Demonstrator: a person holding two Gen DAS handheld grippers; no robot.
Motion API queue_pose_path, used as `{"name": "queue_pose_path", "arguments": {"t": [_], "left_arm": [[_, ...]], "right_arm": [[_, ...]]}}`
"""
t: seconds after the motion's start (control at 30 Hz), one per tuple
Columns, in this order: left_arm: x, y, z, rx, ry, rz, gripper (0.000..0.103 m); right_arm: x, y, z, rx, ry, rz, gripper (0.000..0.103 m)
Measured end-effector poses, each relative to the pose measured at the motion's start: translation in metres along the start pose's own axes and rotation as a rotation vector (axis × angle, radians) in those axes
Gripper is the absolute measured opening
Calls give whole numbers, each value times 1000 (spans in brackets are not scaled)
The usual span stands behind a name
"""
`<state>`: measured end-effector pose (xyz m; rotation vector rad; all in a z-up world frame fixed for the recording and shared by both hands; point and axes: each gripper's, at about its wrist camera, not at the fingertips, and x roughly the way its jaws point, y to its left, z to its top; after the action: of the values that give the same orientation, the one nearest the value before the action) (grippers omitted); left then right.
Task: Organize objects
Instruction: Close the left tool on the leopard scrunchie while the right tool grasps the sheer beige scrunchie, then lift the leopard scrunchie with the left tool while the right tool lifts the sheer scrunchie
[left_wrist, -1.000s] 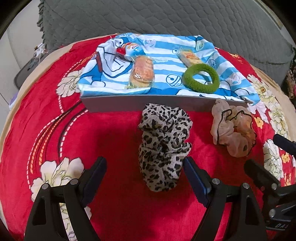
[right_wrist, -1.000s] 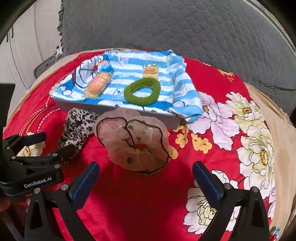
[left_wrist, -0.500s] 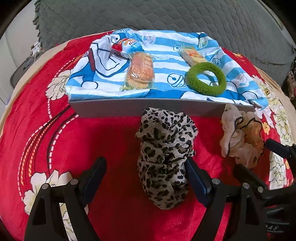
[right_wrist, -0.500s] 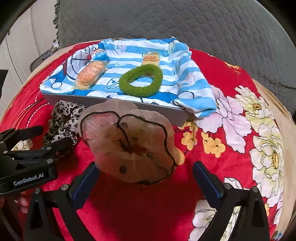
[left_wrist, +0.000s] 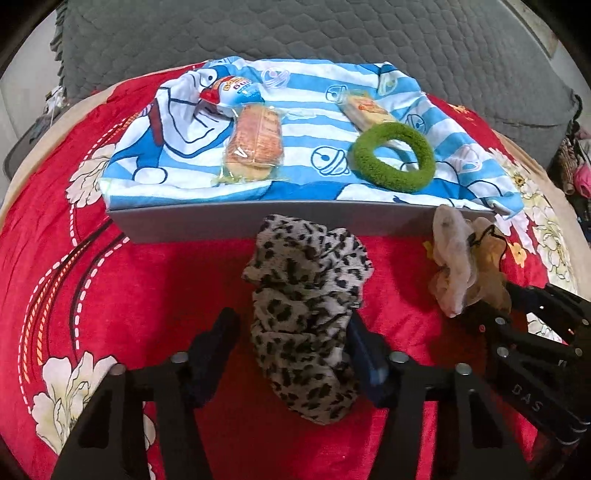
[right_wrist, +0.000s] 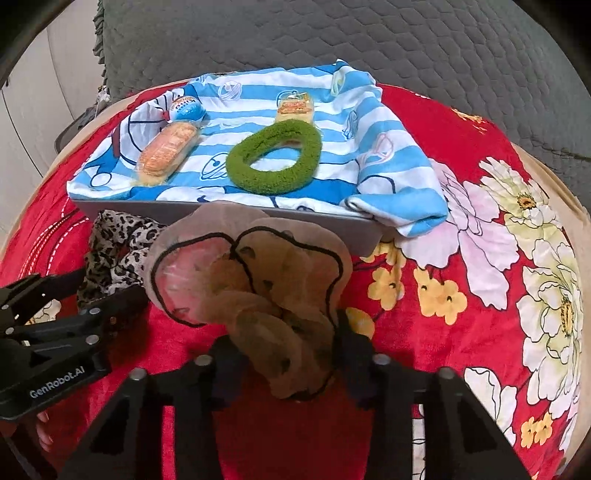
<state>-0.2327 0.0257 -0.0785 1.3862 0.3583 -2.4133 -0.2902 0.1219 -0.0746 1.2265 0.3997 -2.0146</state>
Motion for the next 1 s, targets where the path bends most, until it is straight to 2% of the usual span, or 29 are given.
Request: {"name": "queue_pose_path", "arguments": {"t": [0.03, 0.1, 0.2, 0.33, 0.53, 0.77, 1.0], "left_arm": [[-1, 0, 0, 0, 0, -1, 44], [-2, -1, 1, 1, 0, -6, 39], [-4, -2, 2, 2, -1, -18, 21], [-9, -2, 2, 6, -18, -35, 13], [-16, -3, 0, 6, -24, -51, 12], [-29, -7, -9, 5, -31, -31, 11], [-58, -12, -14, 16, -75, -4, 11]], "right_arm": [[0, 1, 0, -2, 2, -1, 35], [-1, 2, 0, -5, 2, 3, 28], [-3, 3, 1, -1, 1, 10, 22], [-7, 3, 1, 14, 0, 26, 18], [-14, 2, 0, 71, 3, 94, 17], [-31, 7, 0, 74, -25, 99, 17], [-54, 14, -5, 62, -59, 108, 17]]}}
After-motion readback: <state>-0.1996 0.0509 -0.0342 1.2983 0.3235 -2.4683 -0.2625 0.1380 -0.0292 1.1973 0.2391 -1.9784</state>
